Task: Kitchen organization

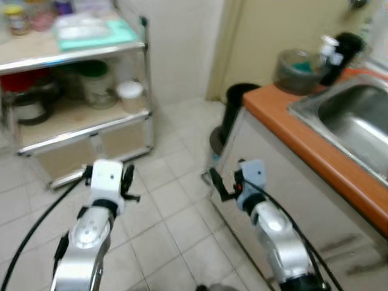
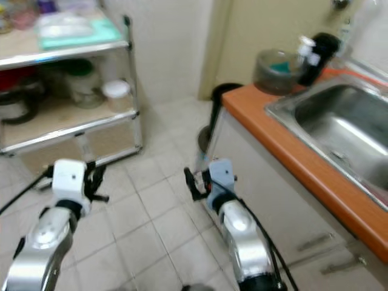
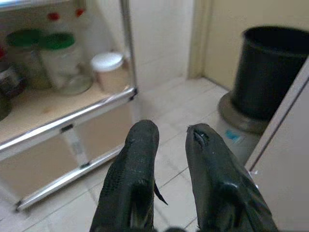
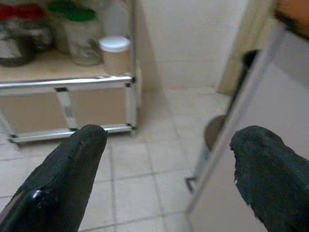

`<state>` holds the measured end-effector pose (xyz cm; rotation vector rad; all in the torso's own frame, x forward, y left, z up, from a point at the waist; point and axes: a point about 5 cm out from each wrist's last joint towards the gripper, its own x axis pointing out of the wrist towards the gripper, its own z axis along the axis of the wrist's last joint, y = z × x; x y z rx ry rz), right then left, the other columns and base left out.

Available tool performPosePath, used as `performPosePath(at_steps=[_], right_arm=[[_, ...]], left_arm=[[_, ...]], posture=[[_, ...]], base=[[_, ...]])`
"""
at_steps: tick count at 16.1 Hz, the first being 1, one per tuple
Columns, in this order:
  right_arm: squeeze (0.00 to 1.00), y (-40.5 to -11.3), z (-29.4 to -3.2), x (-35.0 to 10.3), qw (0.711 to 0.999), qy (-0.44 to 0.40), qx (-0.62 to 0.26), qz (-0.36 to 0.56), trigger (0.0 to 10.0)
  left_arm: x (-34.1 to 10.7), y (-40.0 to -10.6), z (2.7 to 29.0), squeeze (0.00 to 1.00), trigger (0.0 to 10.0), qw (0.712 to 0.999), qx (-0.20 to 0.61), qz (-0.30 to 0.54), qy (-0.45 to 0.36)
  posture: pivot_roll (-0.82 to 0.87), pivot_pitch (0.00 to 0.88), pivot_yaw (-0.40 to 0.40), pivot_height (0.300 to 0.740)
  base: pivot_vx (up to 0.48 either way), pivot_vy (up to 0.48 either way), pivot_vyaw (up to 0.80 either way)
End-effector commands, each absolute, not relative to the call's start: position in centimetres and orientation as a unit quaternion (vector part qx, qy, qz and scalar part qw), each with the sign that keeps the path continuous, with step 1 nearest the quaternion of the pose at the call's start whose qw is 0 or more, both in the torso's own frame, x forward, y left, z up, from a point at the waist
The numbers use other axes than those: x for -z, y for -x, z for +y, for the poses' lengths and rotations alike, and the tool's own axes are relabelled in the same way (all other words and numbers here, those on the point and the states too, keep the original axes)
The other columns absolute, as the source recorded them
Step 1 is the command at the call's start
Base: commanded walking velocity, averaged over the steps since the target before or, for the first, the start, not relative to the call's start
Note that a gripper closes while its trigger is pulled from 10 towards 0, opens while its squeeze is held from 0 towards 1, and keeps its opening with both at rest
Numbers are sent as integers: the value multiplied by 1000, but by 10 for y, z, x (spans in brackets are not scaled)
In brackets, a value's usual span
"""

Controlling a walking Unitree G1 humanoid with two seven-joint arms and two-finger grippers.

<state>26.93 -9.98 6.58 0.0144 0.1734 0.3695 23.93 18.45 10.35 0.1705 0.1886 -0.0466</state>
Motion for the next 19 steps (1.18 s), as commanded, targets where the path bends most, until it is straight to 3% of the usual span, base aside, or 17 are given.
performPosePath(at_steps=[1, 4, 7, 10, 19], right_arm=[[0, -270, -100, -73, 980, -6, -181, 78, 10000], [0, -267, -96, -87, 980, -13, -188, 58, 10000], [0, -262, -98, -102, 981, -29, -186, 36, 10000], [0, -261, -101, -117, 983, -37, -179, 15, 10000], [0, -262, -118, -144, 991, -56, -122, -17, 10000]], left_arm=[[-102, -235, 182, 0, 10000, 989, 33, 111, -91], [-112, -234, 181, 0, 10000, 991, 31, 98, -90], [-123, -235, 184, 0, 10000, 992, 6, 87, -88], [-128, -236, 184, 0, 10000, 996, -1, 86, -12], [-142, -246, 191, 0, 10000, 998, -31, 62, -5]], posture=[[44, 0, -41, 740], [40, 0, -25, 740], [38, 0, -10, 740], [27, 0, -5, 740], [1, 0, 16, 740]], base=[[0, 0, 0], [0, 0, 0], [0, 0, -800], [0, 0, -800], [0, 0, -800]])
